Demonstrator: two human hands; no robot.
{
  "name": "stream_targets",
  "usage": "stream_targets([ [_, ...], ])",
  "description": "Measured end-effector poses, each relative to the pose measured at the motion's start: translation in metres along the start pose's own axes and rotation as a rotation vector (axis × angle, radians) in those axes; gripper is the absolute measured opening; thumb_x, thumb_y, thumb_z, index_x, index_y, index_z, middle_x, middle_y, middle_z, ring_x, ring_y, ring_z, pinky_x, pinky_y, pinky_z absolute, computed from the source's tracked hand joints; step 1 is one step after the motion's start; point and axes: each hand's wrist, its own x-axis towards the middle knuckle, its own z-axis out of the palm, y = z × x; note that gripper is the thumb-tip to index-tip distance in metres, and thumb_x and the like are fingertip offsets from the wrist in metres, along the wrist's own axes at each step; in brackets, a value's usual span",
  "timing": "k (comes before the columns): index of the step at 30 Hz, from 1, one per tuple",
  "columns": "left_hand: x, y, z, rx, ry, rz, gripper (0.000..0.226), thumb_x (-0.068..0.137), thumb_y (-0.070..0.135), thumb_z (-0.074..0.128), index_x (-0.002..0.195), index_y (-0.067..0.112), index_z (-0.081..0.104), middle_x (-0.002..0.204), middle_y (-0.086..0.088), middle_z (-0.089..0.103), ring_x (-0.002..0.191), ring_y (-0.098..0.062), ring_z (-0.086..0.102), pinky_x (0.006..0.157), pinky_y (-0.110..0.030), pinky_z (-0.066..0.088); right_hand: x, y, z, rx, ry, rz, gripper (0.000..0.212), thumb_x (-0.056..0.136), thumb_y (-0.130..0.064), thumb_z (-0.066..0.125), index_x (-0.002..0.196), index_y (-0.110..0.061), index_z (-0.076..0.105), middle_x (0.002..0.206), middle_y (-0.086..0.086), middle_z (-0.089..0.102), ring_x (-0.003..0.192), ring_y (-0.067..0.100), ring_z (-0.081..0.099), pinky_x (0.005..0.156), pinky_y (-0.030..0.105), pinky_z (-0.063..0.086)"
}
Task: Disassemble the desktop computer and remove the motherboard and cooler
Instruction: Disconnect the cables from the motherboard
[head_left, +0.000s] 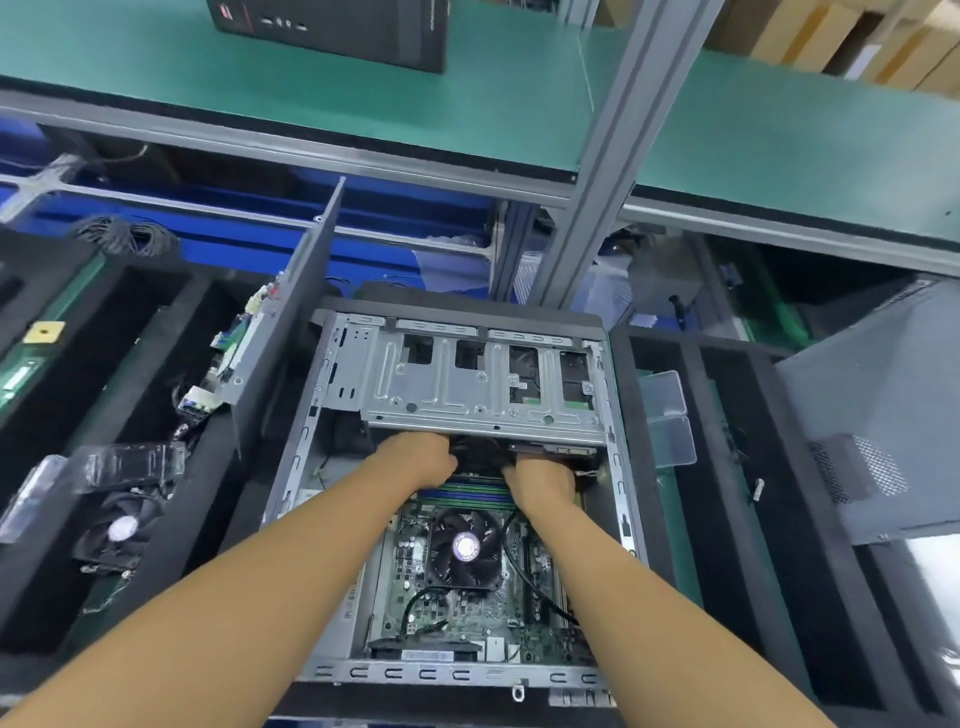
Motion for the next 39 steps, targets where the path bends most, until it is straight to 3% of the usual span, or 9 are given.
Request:
stream_targets([
  [8, 0.006, 0.008, 0.006, 0.028, -0.065, 0.095, 0.016, 0.099, 0.026, 0.040, 0.098, 0.016, 0.052, 0.098, -0.005, 0.058, 0.085, -0.023, 0.055, 0.073, -0.031, 0.043, 0.001, -0.001, 0.004, 0.017, 0.083, 0.016, 0.029, 0.104, -0.027, 0.043, 0.101, -0.013, 0.068, 0.100, 0.008, 0.072, 0.090, 0.026, 0.068, 0.059, 0.024, 0.038],
  [11, 0.008, 0.008, 0.004, 0.026, -0.090, 0.082, 0.024, 0.100, 0.028, 0.040, 0.109, 0.015, 0.057, 0.102, -0.007, 0.058, 0.089, -0.023, 0.054, 0.079, -0.033, 0.047, 0.003, -0.002, 0.005, -0.007, 0.099, 0.007, 0.026, 0.102, -0.017, 0.045, 0.097, -0.012, 0.070, 0.092, 0.007, 0.070, 0.084, 0.025, 0.067, 0.052, 0.021, 0.032],
  [14, 0.009, 0.011, 0.004, 0.033, -0.127, 0.083, 0.028, 0.101, 0.025, 0.039, 0.116, 0.011, 0.058, 0.096, -0.004, 0.053, 0.088, -0.022, 0.052, 0.080, -0.033, 0.046, 0.001, -0.002, 0.006, -0.030, 0.125, -0.017, 0.024, 0.099, -0.011, 0.046, 0.095, -0.012, 0.070, 0.079, 0.005, 0.061, 0.075, 0.025, 0.063, 0.057, 0.024, 0.037],
  [17, 0.009, 0.014, 0.005, 0.055, -0.144, 0.072, 0.022, 0.102, 0.019, 0.038, 0.110, 0.011, 0.057, 0.080, 0.000, 0.048, 0.085, -0.021, 0.052, 0.073, -0.031, 0.043, 0.005, -0.002, 0.005, -0.044, 0.038, -0.036, 0.025, 0.101, -0.014, 0.043, 0.101, -0.015, 0.068, 0.087, 0.003, 0.061, 0.077, 0.020, 0.058, 0.064, 0.026, 0.041],
  [21, 0.008, 0.014, 0.004, 0.066, -0.120, 0.063, 0.032, 0.100, 0.012, 0.040, 0.127, 0.010, 0.055, 0.098, -0.004, 0.051, 0.088, -0.022, 0.051, 0.076, -0.032, 0.045, 0.010, -0.002, 0.007, -0.021, 0.027, -0.051, 0.022, 0.101, -0.015, 0.042, 0.100, -0.017, 0.064, 0.101, 0.004, 0.067, 0.077, 0.022, 0.055, 0.067, 0.028, 0.041],
  [25, 0.008, 0.012, 0.006, 0.081, -0.137, 0.060, 0.029, 0.100, 0.011, 0.041, 0.124, 0.007, 0.056, 0.107, -0.009, 0.059, 0.092, -0.025, 0.057, 0.082, -0.035, 0.049, 0.007, 0.001, 0.011, -0.097, 0.075, -0.107, 0.023, 0.094, -0.002, 0.046, 0.098, -0.011, 0.068, 0.084, 0.006, 0.067, 0.062, 0.022, 0.051, 0.057, 0.026, 0.039],
  [31, 0.009, 0.013, 0.004, 0.092, -0.169, 0.071, 0.032, 0.099, 0.007, 0.045, 0.130, 0.005, 0.053, 0.105, -0.007, 0.054, 0.091, -0.024, 0.054, 0.085, -0.035, 0.050, 0.006, 0.002, 0.019, -0.151, 0.145, -0.178, 0.042, 0.086, 0.005, 0.047, 0.119, -0.016, 0.064, 0.083, 0.006, 0.065, 0.062, 0.023, 0.050, 0.049, 0.029, 0.034],
  [35, 0.008, 0.014, 0.000, 0.109, -0.196, 0.074, 0.031, 0.098, 0.004, 0.047, 0.128, 0.004, 0.054, 0.103, -0.007, 0.051, 0.090, -0.023, 0.052, 0.084, -0.034, 0.049, 0.010, 0.003, 0.017, -0.157, 0.156, -0.191, 0.041, 0.091, -0.001, 0.047, 0.125, -0.017, 0.062, 0.100, 0.009, 0.070, 0.084, 0.028, 0.066, 0.058, 0.030, 0.040],
  [39, 0.007, 0.011, 0.000, 0.094, -0.187, 0.089, 0.030, 0.097, 0.002, 0.047, 0.126, 0.002, 0.055, 0.099, -0.008, 0.052, 0.087, -0.023, 0.052, 0.084, -0.035, 0.050, 0.007, 0.002, 0.016, -0.168, 0.124, -0.148, 0.037, 0.094, -0.002, 0.046, 0.124, -0.013, 0.064, 0.092, 0.009, 0.071, 0.067, 0.025, 0.059, 0.054, 0.032, 0.040],
])
